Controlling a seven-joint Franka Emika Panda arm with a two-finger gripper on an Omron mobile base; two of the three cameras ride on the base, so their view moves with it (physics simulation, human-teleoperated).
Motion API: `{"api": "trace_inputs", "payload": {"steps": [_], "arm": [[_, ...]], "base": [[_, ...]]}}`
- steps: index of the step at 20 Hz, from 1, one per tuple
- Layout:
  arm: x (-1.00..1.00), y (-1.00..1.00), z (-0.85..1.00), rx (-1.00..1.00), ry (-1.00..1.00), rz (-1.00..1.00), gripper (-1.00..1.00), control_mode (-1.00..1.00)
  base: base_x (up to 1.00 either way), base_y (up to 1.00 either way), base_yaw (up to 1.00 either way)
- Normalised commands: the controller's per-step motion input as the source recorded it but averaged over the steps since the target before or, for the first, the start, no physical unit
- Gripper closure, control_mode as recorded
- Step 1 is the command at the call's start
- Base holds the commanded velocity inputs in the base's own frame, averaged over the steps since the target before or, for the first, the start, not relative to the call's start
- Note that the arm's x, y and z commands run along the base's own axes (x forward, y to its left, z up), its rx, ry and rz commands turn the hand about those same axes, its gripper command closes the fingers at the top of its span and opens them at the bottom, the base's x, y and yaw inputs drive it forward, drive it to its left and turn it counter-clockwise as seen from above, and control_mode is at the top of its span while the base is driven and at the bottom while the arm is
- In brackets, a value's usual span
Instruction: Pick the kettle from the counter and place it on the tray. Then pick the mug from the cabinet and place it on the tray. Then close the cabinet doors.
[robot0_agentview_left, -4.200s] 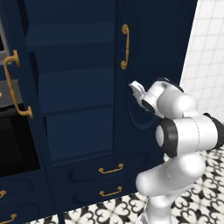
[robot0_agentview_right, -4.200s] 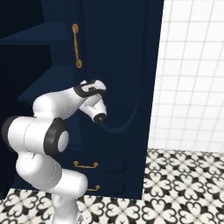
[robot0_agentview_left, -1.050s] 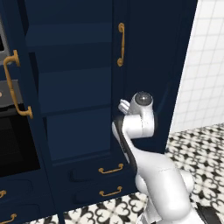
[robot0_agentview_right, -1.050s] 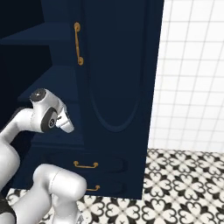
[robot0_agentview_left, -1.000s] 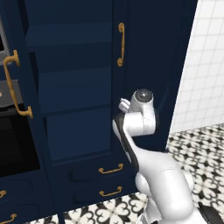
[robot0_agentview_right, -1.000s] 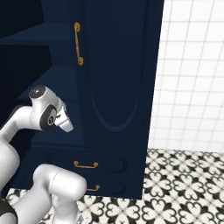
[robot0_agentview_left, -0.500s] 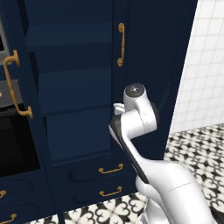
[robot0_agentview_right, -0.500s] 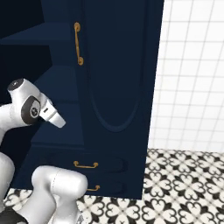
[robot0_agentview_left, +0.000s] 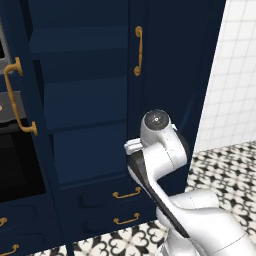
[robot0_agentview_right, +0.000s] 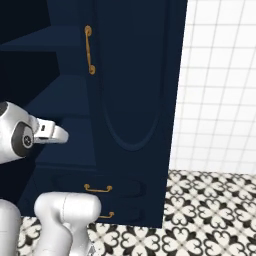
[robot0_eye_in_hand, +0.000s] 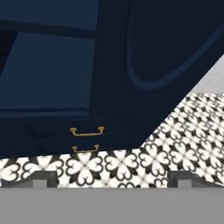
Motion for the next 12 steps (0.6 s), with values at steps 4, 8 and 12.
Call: {"api": "trace_inputs", "payload": {"steps": [4,8,12], "arm": [[-0.51,0.31,0.0,-0.48,0.15,0.64,-1.0,-1.0],[-0.6,0.21,0.01,-0.47,0.11,0.54,-1.0,-1.0],[-0.47,0.14,0.01,-0.3,0.23,0.45,-1.0,-1.0]], "base": [[0.0,0.0,0.0],[0.0,0.0,0.0],[0.0,0.0,0.0]]}}
